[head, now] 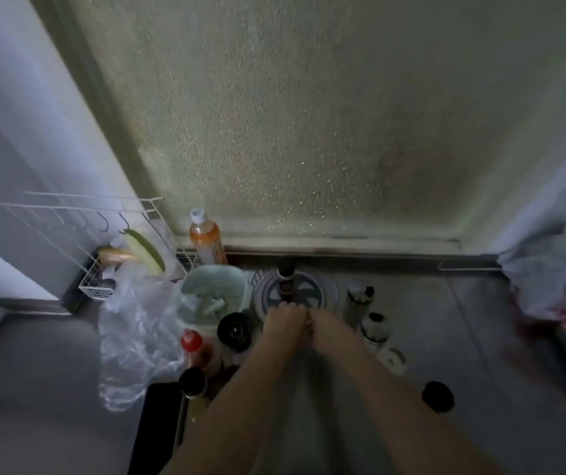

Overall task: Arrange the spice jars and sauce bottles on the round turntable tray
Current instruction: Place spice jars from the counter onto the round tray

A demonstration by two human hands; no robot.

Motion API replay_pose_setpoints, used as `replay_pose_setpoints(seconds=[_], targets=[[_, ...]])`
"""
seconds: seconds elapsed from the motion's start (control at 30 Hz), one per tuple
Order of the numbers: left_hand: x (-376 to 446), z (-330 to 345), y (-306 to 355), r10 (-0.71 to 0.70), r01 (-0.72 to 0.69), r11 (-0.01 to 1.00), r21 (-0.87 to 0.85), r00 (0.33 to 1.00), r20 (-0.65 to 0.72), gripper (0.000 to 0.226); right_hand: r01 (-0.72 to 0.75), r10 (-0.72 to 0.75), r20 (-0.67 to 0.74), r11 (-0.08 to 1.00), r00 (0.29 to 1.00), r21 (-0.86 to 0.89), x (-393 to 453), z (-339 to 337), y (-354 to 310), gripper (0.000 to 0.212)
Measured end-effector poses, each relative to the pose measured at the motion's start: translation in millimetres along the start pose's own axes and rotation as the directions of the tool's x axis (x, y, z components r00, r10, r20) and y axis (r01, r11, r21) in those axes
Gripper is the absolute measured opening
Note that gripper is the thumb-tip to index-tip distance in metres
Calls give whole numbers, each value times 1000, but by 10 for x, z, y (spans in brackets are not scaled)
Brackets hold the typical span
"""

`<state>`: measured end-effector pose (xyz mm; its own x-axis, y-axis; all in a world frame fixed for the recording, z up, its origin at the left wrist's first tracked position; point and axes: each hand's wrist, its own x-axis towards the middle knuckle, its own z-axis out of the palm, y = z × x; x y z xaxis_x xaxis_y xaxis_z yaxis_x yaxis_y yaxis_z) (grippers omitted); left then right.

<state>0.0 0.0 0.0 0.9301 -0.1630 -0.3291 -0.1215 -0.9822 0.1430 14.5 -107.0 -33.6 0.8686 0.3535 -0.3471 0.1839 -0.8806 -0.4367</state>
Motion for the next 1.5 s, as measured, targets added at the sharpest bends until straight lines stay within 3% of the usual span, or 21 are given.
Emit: replay_pose_setpoints(seconds=[0.07, 0.13, 0.33, 0.5, 0.6, 0.77, 0.8, 0.93, 1.03, 1.17, 1.23, 1.33, 1.43, 1.5], targets=[[16, 252, -27, -29, 29, 1000, 6, 999, 19, 29, 7, -7, -11, 1000, 1000, -3, 57, 249, 111, 36], [30, 591, -83, -31, 34, 999, 27, 992, -121, 33, 7, -7, -45, 1000, 999, -12, -24, 423, 170, 36], [68, 1070, -117, -49, 38, 998, -41, 952, -302, 40, 9, -17, -289, 1000, 957, -28, 43, 767, 298, 38], [196, 1393, -128, -62, -39, 984, -172, 836, -546, 13, 32, -86, -444, 991, 892, -126, 102, 979, 343, 27], [270, 1575, -157, -37, -29, 995, -96, 777, -628, 5, 75, -134, -514, 988, 848, -133, 105, 1044, 374, 24], [257, 1799, -146, 86, -36, 996, 81, 585, -806, 11, 127, -198, -505, 977, 840, -173, 13, 1122, 498, 30], [215, 1802, -124, 100, -39, 995, 95, 575, -812, 13, 135, -207, -509, 975, 835, -176, -29, 1131, 510, 28], [-25, 1872, -10, 72, -26, 997, 71, 615, -785, 13, 143, -222, -504, 971, 835, -192, -304, 1182, 525, 30], [-337, 1928, 55, 137, -122, 990, 76, 654, -744, 20, 124, -205, -467, 972, 860, -198, -579, 1214, 511, 35], [-747, 2012, 19, 261, -234, 962, 141, 630, -732, 31, 80, -166, -458, 976, 873, -202, -939, 1339, 438, 6], [-926, 2041, -17, 298, -296, 946, 131, 637, -711, 43, 78, -155, -481, 981, 863, -177, -1104, 1407, 383, 11], [-1089, 2090, -115, 291, -345, 937, 52, 691, -662, 53, 117, -165, -528, 985, 833, -123, -1286, 1540, 299, 13], [-1127, 2105, -205, 239, -379, 923, -63, 695, -678, 42, 160, -191, -575, 982, 796, -104, -1365, 1672, 270, 16], [-1160, 2090, -256, 185, -398, 903, -159, 697, -693, 47, 189, -203, -601, 978, 773, -87, -1407, 1735, 262, 15]])
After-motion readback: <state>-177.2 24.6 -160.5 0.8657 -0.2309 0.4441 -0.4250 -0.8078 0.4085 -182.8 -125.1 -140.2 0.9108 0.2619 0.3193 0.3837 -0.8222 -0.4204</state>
